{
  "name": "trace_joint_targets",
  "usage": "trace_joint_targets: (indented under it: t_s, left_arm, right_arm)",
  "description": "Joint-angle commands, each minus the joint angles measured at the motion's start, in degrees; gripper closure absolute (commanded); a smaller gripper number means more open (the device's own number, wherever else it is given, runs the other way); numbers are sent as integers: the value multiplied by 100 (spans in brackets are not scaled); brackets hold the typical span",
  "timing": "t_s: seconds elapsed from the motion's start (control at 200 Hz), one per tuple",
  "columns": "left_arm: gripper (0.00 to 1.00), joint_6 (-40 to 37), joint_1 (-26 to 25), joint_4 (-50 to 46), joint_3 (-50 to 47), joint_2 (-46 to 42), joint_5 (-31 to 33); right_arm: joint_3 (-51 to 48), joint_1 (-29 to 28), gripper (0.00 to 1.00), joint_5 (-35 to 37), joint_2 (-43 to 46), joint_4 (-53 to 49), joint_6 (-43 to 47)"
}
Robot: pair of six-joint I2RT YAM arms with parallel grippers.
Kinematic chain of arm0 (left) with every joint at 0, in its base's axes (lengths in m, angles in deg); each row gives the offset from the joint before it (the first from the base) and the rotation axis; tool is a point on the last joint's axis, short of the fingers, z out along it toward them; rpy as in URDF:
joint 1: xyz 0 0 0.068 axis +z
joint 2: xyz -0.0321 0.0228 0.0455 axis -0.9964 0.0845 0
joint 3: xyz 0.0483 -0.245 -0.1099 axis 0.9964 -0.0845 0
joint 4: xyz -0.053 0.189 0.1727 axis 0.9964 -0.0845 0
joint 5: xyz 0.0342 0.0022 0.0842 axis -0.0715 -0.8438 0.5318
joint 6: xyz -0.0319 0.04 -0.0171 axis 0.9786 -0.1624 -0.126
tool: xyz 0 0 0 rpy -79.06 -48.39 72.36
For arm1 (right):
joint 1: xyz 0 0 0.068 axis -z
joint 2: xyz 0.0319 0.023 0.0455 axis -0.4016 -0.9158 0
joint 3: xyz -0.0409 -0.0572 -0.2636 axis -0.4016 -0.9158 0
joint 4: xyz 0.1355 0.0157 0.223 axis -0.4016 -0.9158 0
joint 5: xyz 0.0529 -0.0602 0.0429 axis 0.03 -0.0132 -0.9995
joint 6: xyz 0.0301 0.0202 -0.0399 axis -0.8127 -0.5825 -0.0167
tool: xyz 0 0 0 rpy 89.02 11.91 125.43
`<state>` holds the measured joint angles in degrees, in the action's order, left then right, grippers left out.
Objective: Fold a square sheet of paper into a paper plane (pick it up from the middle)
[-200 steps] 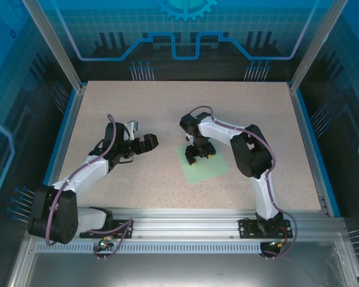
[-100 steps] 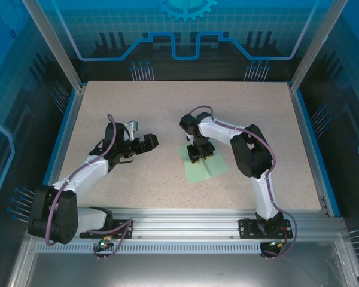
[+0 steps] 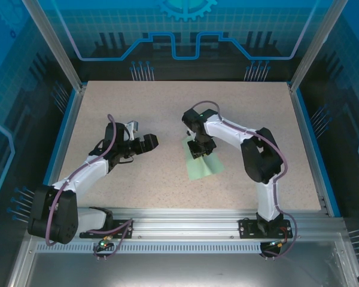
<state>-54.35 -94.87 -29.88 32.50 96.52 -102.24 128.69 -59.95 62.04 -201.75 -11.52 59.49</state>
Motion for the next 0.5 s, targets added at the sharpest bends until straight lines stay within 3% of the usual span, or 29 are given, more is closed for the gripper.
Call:
trace_joint_targets:
  t_s: [0.0, 0.305, 0.495]
  left_arm:
    - [2, -37, -30, -145, 30, -114, 14]
    - [1, -41, -30, -330, 193, -316, -111]
    - [1, -53, -30, -376, 347, -278, -431]
  right_arm:
    - [-190, 119, 68, -745, 459, 298, -123]
    - [-883, 591, 68, -3328, 1139, 1951, -660]
    - [-1582, 966, 67, -3714, 998, 2790, -1070]
